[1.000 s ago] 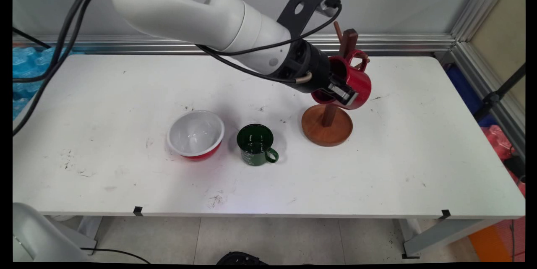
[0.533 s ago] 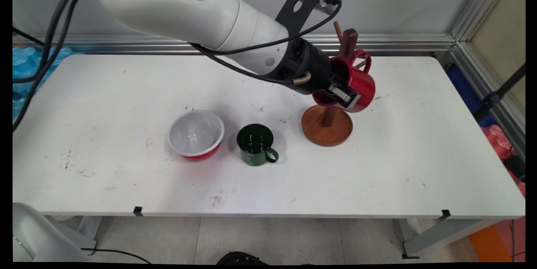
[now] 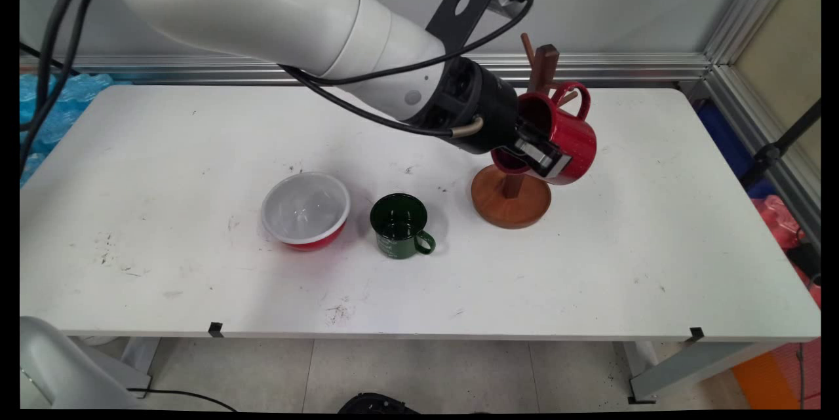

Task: Place the picked object on the table

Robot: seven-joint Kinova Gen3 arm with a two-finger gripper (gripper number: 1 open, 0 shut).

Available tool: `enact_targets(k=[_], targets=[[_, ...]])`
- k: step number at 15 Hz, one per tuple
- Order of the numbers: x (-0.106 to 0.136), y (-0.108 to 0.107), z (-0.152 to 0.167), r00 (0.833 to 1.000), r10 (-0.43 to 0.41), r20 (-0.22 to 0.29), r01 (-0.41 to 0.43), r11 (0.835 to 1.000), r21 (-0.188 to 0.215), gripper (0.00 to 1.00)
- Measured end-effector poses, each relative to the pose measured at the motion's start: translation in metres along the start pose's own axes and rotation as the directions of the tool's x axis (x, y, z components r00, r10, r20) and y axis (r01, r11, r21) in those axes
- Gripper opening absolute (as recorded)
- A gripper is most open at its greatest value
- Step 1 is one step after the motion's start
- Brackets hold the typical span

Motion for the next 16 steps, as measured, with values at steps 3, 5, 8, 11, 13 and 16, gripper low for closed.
enact_targets(k=[3, 5, 8, 11, 13, 16], targets=[[-0.001, 0.005, -0.005, 1.0, 0.004, 0.001, -0.004, 1.0, -0.013, 0.0], [-0.001, 0.008, -0.009, 1.0, 0.007, 0.002, -0.007, 1.0, -0.022, 0.0], [-0.003, 0.009, -0.018, 1.0, 0.011, 0.013, -0.011, 1.0, -0.028, 0.0], [-0.005, 0.006, -0.03, 0.999, 0.022, 0.034, -0.021, 0.999, -0.031, 0.0], [-0.004, 0.002, -0.038, 0.998, 0.032, 0.045, -0.031, 0.999, -0.028, 0.0], [-0.003, -0.007, -0.053, 0.996, 0.061, 0.069, -0.059, 0.998, -0.02, 0.0]])
